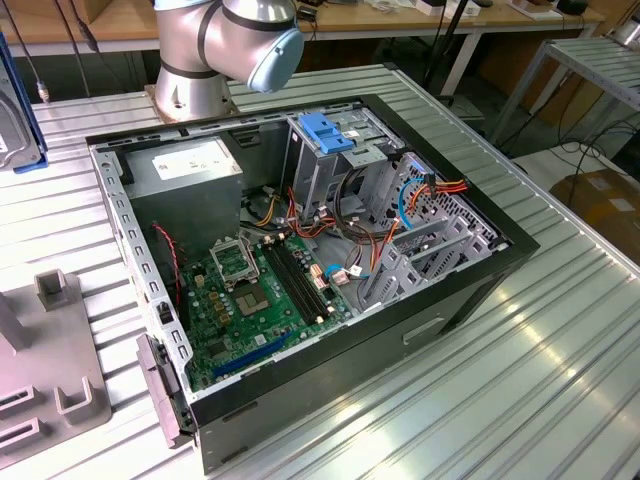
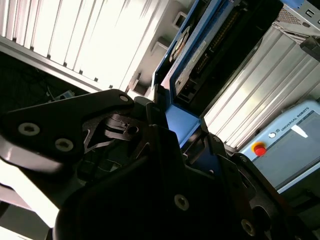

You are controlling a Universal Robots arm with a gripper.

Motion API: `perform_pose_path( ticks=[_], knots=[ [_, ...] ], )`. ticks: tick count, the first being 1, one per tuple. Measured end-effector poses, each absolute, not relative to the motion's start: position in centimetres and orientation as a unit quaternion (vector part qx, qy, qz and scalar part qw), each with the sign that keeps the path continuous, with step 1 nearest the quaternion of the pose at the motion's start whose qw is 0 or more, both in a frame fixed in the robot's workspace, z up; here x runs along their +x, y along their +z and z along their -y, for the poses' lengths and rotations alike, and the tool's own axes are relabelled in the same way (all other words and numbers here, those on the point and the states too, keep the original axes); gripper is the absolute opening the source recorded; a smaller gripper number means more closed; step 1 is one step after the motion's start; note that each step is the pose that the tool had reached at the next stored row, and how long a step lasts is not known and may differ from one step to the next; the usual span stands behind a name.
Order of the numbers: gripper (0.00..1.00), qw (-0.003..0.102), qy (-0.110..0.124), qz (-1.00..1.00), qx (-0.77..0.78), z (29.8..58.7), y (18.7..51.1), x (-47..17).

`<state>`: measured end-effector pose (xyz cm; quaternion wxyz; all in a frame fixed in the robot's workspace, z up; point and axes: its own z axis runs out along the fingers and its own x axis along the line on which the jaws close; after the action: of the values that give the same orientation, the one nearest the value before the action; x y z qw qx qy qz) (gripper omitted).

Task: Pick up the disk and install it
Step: 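Pick up the disk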

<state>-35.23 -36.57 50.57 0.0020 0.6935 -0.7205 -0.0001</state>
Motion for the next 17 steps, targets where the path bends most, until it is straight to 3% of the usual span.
perform_pose_path(
  ticks=[17],
  knots=[
    [0.37, 0.002, 0.0, 0.72, 0.693, 36.6, 50.6, -33.3]
  ],
)
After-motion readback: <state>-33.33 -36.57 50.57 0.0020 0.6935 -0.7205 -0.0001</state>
